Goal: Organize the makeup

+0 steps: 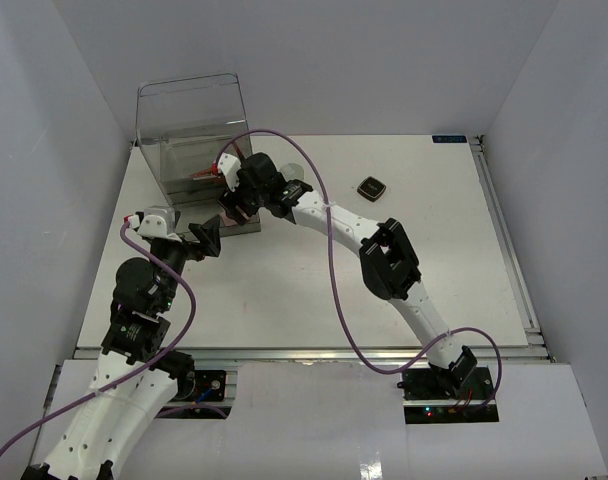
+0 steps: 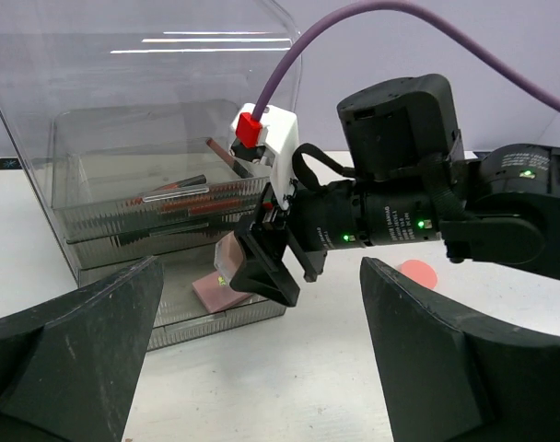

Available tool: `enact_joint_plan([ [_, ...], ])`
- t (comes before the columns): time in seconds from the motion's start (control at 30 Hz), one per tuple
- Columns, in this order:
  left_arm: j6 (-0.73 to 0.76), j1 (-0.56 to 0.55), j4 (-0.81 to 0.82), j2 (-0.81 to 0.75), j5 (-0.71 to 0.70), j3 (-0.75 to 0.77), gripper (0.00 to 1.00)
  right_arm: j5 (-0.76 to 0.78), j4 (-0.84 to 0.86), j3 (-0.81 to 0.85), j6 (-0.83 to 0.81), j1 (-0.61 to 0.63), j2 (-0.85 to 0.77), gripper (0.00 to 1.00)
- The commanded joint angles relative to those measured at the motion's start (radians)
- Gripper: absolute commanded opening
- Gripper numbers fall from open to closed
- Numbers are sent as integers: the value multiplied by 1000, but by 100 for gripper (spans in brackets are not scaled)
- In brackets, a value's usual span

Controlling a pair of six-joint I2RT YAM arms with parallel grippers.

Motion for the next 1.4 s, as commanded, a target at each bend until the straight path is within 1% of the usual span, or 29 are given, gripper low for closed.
enact_joint_plan([
  [0.0,4,8,10,-2,-7,-4,98,112,157,31,39,6,26,25],
  [0.07,4,8,10,-2,-7,-5,98,149,171,25,32,9,42,36],
  [0.1,4,8,10,-1,-8,-5,98,157,177,24,31,9,44,38],
  [0.13,4,8,11,-1,-9,-6,98,161,181,20,23,9,49,45],
  [0.17,5,9,12,-1,-10,-6,98,166,185,15,12,9,56,54],
  [0.27,5,9,10,2,-10,-7,98,153,185,-5,3,10,47,69],
  [0.3,5,9,10,3,-10,-7,98,146,185,-13,1,10,39,72],
  [0.43,5,9,9,5,-12,-7,98,127,184,-56,0,9,-11,79],
  [0.57,5,9,9,6,-10,-8,98,86,175,-115,-6,9,-65,88],
  [0.73,5,11,9,9,-10,-10,98,68,166,-177,-27,4,-138,95],
  [0.83,5,11,9,12,-10,-10,98,33,135,-204,-36,-9,-185,95],
  [0.9,4,11,8,15,-10,-10,98,-28,96,-228,-47,-43,-229,95],
  [1.0,3,11,5,10,-6,-10,98,-173,60,-302,-55,-118,-291,94],
  [1.07,2,11,6,6,-1,-10,98,-200,47,-353,-40,-164,-322,94],
  [1.1,2,11,7,6,4,-11,98,-199,42,-354,-39,-186,-333,94],
  [1.2,1,11,6,10,17,-10,98,-168,-12,-448,4,-275,-350,94],
  [1.37,-1,11,4,18,36,-5,98,-55,-95,-524,63,-360,-344,94],
])
